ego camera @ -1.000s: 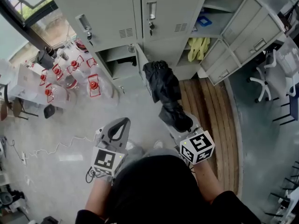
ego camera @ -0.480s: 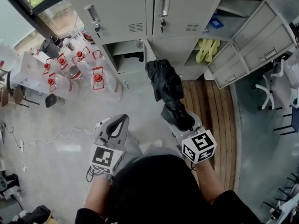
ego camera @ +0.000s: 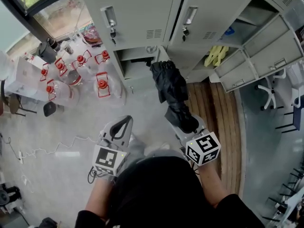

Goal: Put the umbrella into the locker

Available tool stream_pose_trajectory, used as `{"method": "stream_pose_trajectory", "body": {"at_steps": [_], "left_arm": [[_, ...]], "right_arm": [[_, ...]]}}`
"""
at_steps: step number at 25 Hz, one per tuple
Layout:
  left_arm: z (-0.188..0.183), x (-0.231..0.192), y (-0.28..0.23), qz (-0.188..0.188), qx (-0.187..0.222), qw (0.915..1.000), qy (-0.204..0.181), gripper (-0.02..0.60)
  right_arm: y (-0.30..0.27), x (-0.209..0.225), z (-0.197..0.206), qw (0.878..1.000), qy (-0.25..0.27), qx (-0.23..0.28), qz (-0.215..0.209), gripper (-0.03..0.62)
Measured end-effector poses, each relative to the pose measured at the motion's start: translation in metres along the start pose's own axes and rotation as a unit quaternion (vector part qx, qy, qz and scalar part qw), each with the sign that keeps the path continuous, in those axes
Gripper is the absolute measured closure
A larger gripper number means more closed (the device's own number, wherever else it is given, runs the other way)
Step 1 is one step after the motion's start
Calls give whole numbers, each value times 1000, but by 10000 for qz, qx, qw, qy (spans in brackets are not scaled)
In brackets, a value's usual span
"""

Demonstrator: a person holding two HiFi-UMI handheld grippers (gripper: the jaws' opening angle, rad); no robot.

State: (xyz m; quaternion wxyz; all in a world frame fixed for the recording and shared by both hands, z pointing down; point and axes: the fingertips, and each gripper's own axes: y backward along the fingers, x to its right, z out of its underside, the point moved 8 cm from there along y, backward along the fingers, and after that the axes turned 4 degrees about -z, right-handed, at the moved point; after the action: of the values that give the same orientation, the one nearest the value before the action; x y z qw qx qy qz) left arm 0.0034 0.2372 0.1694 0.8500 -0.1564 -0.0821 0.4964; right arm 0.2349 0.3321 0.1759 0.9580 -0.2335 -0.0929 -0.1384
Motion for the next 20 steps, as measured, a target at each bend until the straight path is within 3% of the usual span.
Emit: {"method": "stream_pose_trajectory", "body": {"at_steps": [13,20], "left_arm": [[21,-135,14,536,-26,9986,29,571],[39,-176,29,432,-98,9988,189,571]], "right_arm": [[-121,-67,-25,9993,-181,-131,288,366],[-157,-90,-22,9988,-198,-421,177,367]]}}
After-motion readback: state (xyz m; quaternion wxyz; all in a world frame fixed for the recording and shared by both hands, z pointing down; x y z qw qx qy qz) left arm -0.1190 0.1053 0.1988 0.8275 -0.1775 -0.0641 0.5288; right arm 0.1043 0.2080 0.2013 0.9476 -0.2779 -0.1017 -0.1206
